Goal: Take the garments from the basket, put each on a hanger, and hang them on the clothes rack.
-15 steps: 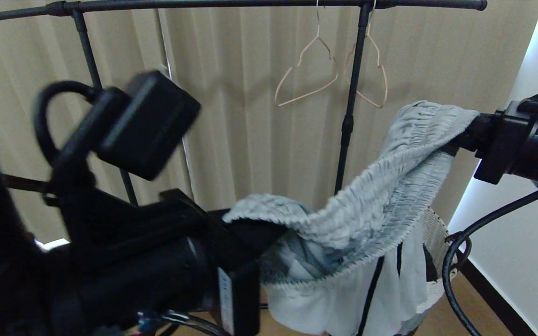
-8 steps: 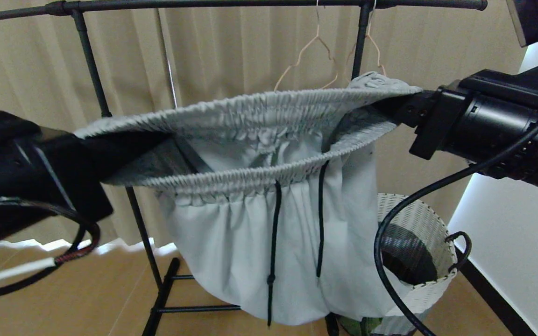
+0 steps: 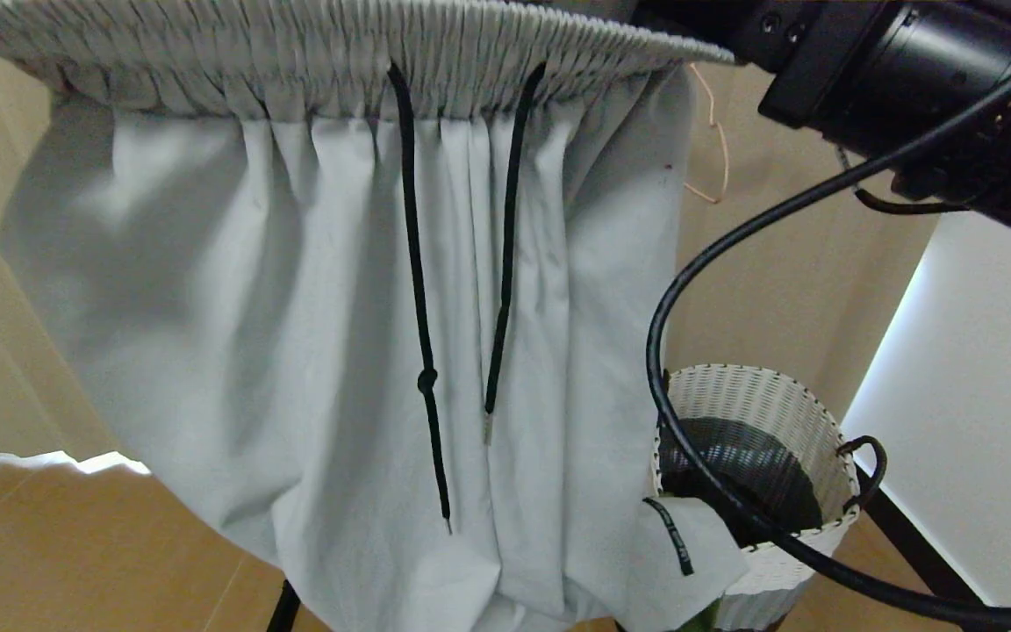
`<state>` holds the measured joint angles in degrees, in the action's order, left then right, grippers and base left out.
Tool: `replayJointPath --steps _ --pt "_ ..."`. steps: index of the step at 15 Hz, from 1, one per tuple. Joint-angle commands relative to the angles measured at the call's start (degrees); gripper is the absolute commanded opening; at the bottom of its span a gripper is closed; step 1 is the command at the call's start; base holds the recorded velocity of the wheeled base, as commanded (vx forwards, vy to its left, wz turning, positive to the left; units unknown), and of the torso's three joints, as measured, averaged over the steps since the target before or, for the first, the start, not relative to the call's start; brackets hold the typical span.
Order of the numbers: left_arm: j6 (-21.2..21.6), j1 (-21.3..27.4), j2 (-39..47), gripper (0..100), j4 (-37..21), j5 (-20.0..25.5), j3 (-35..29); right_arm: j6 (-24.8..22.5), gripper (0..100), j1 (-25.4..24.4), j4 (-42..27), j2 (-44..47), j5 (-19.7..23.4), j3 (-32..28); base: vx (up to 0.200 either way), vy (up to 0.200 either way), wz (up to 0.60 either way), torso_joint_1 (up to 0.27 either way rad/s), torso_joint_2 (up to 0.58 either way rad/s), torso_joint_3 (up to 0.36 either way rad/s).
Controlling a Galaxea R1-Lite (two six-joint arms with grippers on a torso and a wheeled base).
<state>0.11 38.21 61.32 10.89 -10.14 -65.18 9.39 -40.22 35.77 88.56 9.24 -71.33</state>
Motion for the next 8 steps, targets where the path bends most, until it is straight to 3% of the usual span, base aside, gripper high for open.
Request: replayJointPath --steps 1,6,8 --pt "1.21 -0.85 1.61 0 -0.16 -0.05 -4.34 -0.07 0 -0.04 1.23 2.40 -0.01 -3.03 0.000 0.000 0.00 0.000 0.00 0.000" --pt "1.91 -1.03 2.75 0 -0.43 -0.05 -2.23 -0.25 0 0.05 1.50 2.23 -0.36 -2.50 0.000 0.000 0.00 0.000 0.00 0.000" --pt "2.00 -0.85 4.16 0 -0.60 -0.05 4.36 -1.92 0 4.71 2.11 -1.11 -0.89 5.67 0.000 0.000 0.00 0.000 0.00 0.000"
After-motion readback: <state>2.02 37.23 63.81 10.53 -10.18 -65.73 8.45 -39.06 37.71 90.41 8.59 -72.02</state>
